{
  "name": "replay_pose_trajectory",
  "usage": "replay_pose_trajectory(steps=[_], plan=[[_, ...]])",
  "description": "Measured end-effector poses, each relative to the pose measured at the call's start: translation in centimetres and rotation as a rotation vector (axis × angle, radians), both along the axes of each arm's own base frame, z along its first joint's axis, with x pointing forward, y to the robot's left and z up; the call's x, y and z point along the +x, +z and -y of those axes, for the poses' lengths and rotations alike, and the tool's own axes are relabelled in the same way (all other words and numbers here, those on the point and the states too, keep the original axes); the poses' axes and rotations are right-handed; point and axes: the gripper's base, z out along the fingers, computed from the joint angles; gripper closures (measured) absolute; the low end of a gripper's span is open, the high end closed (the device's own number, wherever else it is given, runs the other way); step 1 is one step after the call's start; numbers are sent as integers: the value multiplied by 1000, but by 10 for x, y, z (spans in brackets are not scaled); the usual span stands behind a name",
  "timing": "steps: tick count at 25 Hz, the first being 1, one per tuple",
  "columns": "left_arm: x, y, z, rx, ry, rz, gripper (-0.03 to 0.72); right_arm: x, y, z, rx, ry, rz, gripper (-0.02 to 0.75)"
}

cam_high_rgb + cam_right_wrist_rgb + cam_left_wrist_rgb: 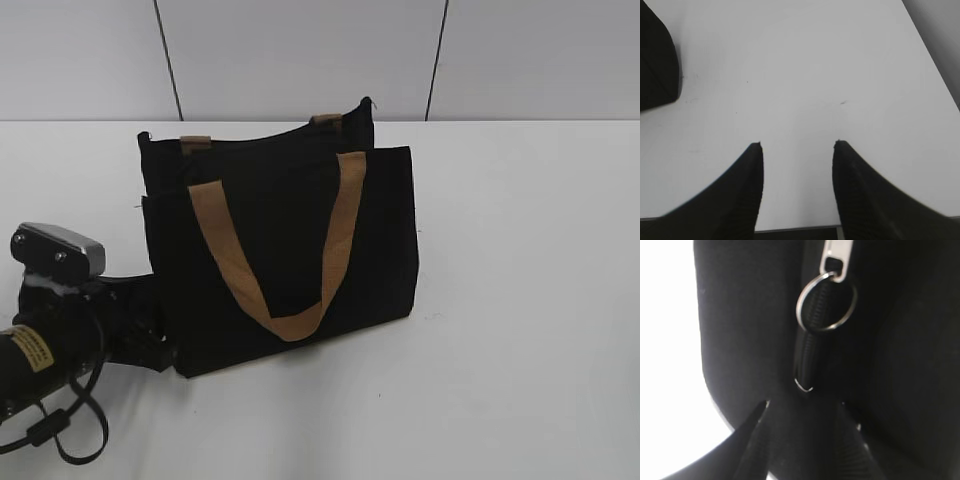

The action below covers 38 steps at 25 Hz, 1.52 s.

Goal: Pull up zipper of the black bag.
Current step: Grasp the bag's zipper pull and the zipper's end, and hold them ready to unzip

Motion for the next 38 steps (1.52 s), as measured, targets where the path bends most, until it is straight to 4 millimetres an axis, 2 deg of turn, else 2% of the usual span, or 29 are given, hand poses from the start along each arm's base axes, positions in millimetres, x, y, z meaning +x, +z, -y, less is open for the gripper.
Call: replay_pose_trajectory(steps=[18,28,32,36,38], plan=[[4,7,0,-16,18,33,398,0,0,0,0,0,0,379],[17,8,6,-30,20,63,407,0,0,0,0,0,0,379],[17,6,6,-26,20,54,487,0,0,0,0,0,0,379],[17,6,5,-26,30,54,659,0,0,0,0,0,0,379],[17,6,5,-26,35,54,665,0,0,0,0,0,0,379]])
